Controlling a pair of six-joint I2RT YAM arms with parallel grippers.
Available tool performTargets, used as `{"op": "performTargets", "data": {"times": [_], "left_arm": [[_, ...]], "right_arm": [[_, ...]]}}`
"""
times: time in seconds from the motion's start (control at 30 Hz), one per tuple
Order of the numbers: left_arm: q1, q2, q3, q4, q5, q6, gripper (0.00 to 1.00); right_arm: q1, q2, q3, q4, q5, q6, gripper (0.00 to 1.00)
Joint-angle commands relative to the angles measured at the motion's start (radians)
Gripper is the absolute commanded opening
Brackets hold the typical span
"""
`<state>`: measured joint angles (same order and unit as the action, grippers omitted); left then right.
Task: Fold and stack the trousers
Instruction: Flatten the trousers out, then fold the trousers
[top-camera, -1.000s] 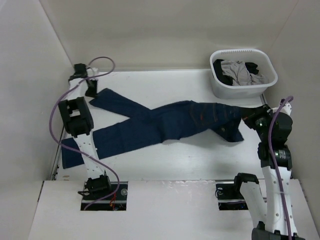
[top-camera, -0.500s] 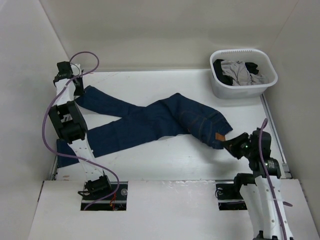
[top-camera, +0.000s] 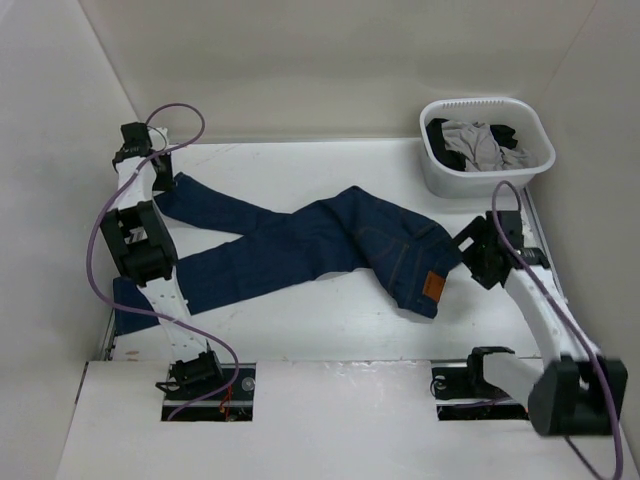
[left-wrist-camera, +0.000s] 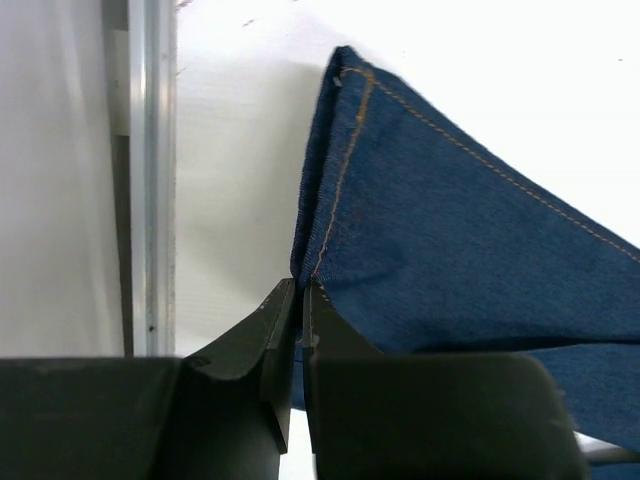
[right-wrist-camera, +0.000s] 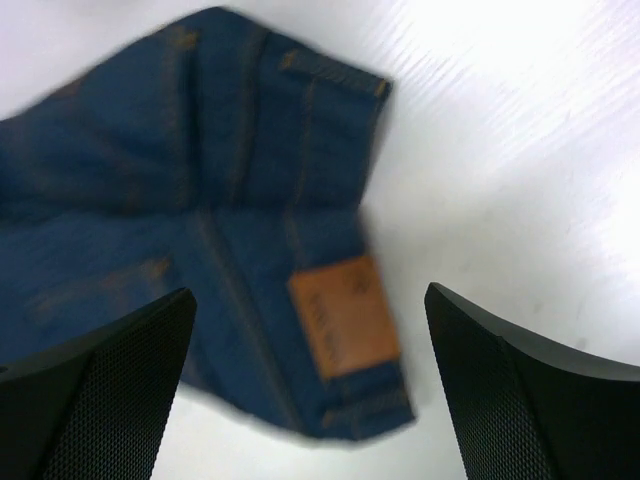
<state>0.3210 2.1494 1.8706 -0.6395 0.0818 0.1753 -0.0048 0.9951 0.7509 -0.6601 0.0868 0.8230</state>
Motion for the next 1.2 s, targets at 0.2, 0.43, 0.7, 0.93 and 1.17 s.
{"op": "performTargets", "data": {"times": [0.2, 0.43, 0.7, 0.93, 1.17], "left_arm": [[-0.033, -0.097, -0.056, 0.038, 0.009, -0.002, 0.02], [-0.026, -0.1, -0.056, 0.032, 0.009, 0.006, 0.03], [-0.003, -0.134, -0.056, 0.026, 0.032, 0.018, 0.03], [0.011, -0.146, -0.056, 0.023, 0.033, 0.027, 0.03], [0.017, -0.16, -0.048, 0.023, 0.039, 0.03, 0.03]], "right_arm": [[-0.05, 0.403, 0.096, 0.257, 0.154, -0.15, 1.0], [-0.037, 0.568, 0.168, 0.269, 0.096, -0.139, 0.81], [-0.042, 0.603, 0.137, 0.306, 0.013, -0.105, 0.48], [-0.102, 0.608, 0.2, 0.333, 0.068, -0.163, 0.0], [-0.074, 0.382, 0.399, 0.395, 0.36, -0.511, 0.0]]}}
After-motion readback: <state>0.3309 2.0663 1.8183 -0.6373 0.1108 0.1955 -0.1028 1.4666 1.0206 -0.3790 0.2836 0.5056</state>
